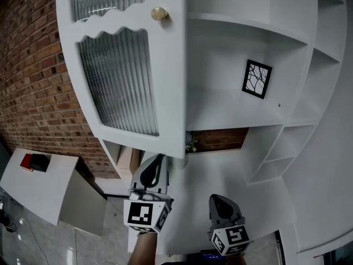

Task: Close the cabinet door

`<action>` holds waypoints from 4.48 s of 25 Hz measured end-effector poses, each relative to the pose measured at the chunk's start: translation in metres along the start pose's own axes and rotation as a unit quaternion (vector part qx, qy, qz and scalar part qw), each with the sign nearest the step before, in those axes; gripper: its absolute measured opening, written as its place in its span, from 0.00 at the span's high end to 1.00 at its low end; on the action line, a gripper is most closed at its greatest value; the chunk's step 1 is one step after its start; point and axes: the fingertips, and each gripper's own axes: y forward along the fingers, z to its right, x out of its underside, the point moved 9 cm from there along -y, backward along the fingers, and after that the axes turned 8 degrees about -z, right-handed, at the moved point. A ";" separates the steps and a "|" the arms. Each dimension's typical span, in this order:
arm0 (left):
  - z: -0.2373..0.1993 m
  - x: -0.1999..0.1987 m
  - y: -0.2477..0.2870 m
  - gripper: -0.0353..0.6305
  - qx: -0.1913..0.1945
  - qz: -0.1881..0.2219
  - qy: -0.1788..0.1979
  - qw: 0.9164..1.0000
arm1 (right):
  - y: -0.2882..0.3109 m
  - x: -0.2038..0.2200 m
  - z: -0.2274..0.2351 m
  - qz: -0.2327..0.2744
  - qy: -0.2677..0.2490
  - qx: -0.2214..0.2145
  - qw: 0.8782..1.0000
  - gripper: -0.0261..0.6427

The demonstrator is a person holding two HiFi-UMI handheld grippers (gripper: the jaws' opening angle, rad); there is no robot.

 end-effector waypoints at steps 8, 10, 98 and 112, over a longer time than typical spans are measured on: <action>-0.007 0.002 0.017 0.92 0.009 -0.002 0.000 1.000 | 0.024 -0.009 0.003 -0.002 -0.002 -0.009 1.000 0.96; -0.007 0.004 0.019 0.92 0.011 0.001 0.000 1.000 | 0.031 -0.006 0.003 -0.004 0.000 -0.013 1.000 0.96; -0.038 0.040 -0.193 0.93 -0.047 -0.107 -0.028 0.993 | -0.053 0.009 -0.101 0.023 -0.008 -0.045 0.999 0.96; -0.037 0.044 -0.186 0.93 -0.047 -0.109 -0.027 0.993 | -0.048 0.017 -0.095 0.014 -0.004 -0.044 0.999 0.96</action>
